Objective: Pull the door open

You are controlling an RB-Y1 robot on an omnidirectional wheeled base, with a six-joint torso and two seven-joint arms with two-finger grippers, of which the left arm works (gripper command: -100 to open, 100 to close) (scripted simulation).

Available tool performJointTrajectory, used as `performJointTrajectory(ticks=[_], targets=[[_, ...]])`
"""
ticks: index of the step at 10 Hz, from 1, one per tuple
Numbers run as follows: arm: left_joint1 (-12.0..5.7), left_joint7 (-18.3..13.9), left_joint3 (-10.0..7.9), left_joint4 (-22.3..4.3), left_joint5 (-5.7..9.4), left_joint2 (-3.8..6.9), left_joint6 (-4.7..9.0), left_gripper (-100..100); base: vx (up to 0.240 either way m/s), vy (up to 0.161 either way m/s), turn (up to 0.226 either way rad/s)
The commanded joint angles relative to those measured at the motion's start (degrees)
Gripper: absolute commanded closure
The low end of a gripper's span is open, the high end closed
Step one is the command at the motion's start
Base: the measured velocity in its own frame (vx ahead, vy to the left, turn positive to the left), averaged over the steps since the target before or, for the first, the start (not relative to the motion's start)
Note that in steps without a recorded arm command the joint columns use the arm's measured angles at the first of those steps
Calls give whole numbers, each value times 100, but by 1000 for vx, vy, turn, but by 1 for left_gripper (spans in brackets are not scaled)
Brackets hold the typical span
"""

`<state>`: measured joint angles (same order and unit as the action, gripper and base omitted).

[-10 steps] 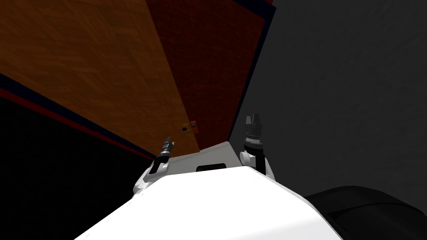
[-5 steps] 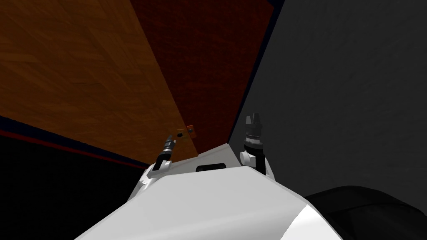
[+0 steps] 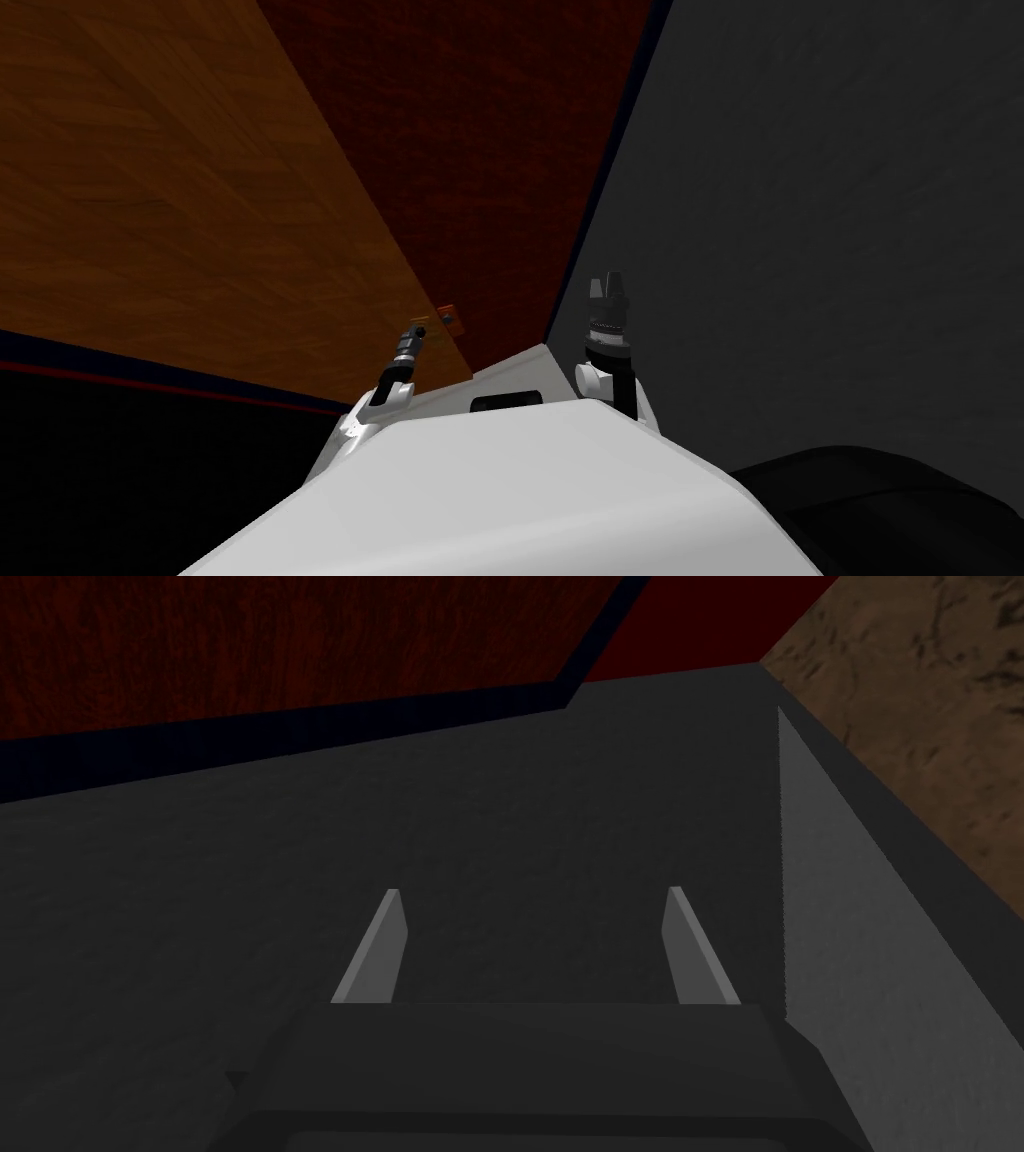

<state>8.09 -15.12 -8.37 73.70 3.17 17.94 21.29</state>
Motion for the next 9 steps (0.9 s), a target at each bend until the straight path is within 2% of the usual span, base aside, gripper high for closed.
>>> performJointTrajectory(ticks=[1, 3, 4, 7, 8, 9], targets=[[17, -2, -16, -9, 4, 7, -6, 100, -20, 6, -8], [17, -2, -16, -9, 4, 7, -6, 100, -6, -1, 3], [134, -26, -48, -35, 13, 69, -11, 100, -132, 54, 57], [251, -91, -30, -9, 20, 164, 8, 100, -207, 75, 45], [275, -109, 47, 117, 7, 135, 6, -100, -193, -13, -66], [310, -145, 108, 190, 2, 145, 16, -100, -173, -55, -56]])
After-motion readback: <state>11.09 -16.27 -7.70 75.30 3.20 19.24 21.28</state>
